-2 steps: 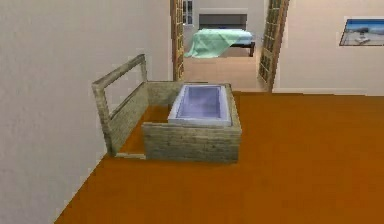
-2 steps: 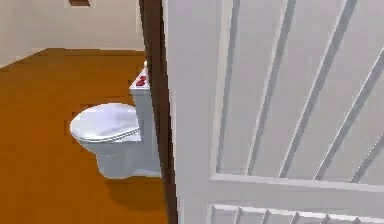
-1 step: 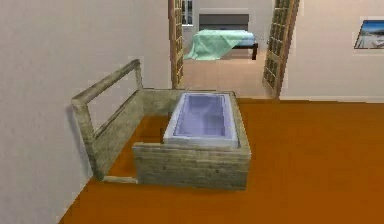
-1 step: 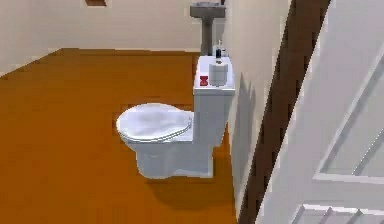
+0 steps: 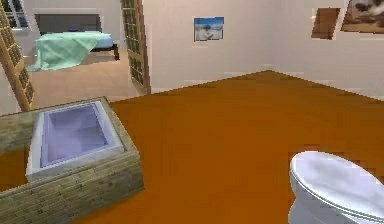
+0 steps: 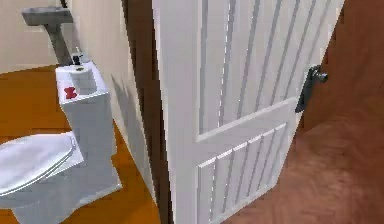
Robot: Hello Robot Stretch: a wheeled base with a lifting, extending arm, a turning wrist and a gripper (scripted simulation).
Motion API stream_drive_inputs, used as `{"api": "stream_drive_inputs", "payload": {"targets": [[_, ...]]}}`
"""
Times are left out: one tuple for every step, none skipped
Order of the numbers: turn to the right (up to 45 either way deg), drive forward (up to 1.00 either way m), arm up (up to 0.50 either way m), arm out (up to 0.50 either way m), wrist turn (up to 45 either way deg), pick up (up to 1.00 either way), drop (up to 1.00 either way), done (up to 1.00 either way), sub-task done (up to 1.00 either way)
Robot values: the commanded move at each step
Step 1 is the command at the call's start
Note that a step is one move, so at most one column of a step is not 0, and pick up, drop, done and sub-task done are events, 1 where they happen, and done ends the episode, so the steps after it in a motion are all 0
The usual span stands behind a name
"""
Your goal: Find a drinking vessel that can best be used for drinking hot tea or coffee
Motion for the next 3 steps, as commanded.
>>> {"api": "stream_drive_inputs", "payload": {"targets": [[0.0, 1.0, 0.0, 0.0, 0.0, 0.0, 0.0, 0.0, 0.0], [0.0, 0.4, 0.0, 0.0, 0.0, 0.0, 0.0, 0.0, 0.0], [-30.0, 0.0, 0.0, 0.0, 0.0, 0.0, 0.0, 0.0, 0.0]]}}
